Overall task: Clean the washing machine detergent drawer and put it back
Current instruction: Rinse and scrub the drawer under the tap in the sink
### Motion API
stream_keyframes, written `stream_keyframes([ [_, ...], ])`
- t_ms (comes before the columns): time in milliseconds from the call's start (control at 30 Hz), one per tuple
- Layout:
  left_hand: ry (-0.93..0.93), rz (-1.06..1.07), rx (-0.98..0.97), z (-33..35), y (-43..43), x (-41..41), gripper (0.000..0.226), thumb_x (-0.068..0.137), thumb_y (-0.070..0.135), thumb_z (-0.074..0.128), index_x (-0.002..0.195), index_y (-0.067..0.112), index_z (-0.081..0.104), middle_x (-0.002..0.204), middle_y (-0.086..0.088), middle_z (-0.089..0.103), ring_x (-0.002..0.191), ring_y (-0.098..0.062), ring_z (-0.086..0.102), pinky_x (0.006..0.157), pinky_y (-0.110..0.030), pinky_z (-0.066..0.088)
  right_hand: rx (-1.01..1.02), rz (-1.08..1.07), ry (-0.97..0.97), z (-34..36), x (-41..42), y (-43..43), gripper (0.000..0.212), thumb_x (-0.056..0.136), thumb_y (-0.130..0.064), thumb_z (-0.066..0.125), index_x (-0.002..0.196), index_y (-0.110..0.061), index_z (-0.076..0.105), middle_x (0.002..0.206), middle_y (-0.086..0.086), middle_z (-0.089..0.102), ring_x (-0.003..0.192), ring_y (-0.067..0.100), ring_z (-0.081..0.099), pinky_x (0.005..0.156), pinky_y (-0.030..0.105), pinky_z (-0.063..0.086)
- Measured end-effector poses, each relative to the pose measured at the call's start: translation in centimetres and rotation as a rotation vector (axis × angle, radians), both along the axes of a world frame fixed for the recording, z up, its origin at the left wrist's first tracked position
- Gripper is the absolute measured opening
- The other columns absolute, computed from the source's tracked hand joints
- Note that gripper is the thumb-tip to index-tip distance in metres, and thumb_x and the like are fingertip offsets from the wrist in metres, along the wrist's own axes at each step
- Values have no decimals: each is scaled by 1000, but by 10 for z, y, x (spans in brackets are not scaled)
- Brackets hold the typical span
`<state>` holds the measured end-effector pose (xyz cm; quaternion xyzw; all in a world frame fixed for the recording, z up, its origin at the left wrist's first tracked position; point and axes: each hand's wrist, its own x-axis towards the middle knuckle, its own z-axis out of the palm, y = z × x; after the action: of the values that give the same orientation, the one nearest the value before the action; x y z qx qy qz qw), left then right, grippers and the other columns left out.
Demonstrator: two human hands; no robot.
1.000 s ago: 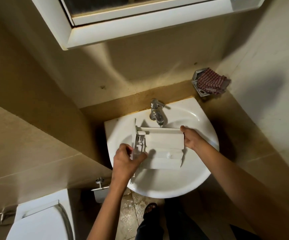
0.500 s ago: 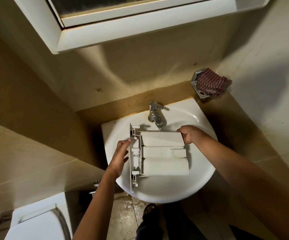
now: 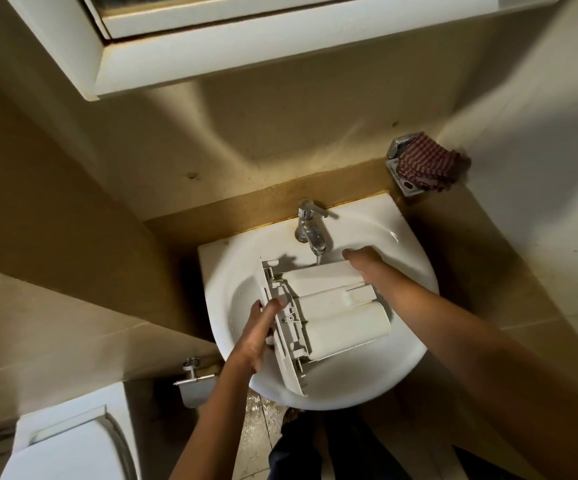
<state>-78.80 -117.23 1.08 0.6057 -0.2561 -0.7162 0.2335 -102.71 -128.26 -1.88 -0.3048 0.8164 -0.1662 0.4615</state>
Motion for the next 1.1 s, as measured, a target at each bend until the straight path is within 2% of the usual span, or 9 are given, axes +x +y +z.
stream_keyframes([
  [100,-46,23,51,0,0,-4,97,51,71,65,133,25,46,106,3,63,92,-19,56,83,-43,49,-324,236,285,0,9,6,16,88,-6,53,81,0,66,90,16,67,87,26,60,69,23,35],
  [200,-66,34,141,5,0,-8,97,46,73,65,126,19,53,108,-4,66,94,-23,61,80,-42,52,-372,91,-178,4,23,8,17,90,6,49,81,1,62,79,13,65,75,25,61,71,26,47],
  [333,-99,50,185,7,1,-12,99,40,76,65,117,14,59,110,-11,68,90,-23,59,64,-32,42,-48,-241,-787,12,38,6,20,99,1,42,87,5,57,64,13,69,55,19,69,55,24,58],
  [533,-105,121,188,-1,0,-8,68,64,70,66,101,13,72,67,1,70,75,-20,58,62,-30,42,57,-551,-1103,2,46,3,24,99,-1,37,84,1,56,61,11,66,50,16,65,50,19,52],
  [667,-77,145,193,-6,2,-4,53,76,64,62,102,19,71,85,-1,75,86,-19,62,64,-30,43,58,-605,-1174,-1,48,4,25,98,-1,40,81,2,58,65,14,67,61,19,63,53,21,53],
  [800,-50,170,187,-6,6,-3,45,77,64,63,96,24,71,72,6,75,84,-15,63,63,-29,42,13,-370,-1077,5,59,19,19,95,2,46,80,3,57,70,14,69,60,17,68,56,20,56],
  [867,-48,159,189,-5,7,-4,59,69,68,65,98,17,74,85,-3,77,83,-20,65,65,-28,43,-82,-81,-941,9,76,34,16,95,0,47,86,1,61,80,10,70,68,13,69,63,20,56],
  [1000,-66,168,184,0,4,-7,74,49,73,66,87,10,73,75,-14,69,64,-22,57,56,-29,38,-420,686,-362,5,95,80,31,100,-11,44,130,-7,54,126,5,59,111,11,57,97,23,44],
  [1100,-72,163,176,-1,5,-5,77,48,71,67,93,9,74,75,-11,69,57,-17,58,53,-26,39,-564,1027,-5,-2,77,84,43,104,-31,34,145,-19,38,148,-2,42,136,11,37,118,35,19],
])
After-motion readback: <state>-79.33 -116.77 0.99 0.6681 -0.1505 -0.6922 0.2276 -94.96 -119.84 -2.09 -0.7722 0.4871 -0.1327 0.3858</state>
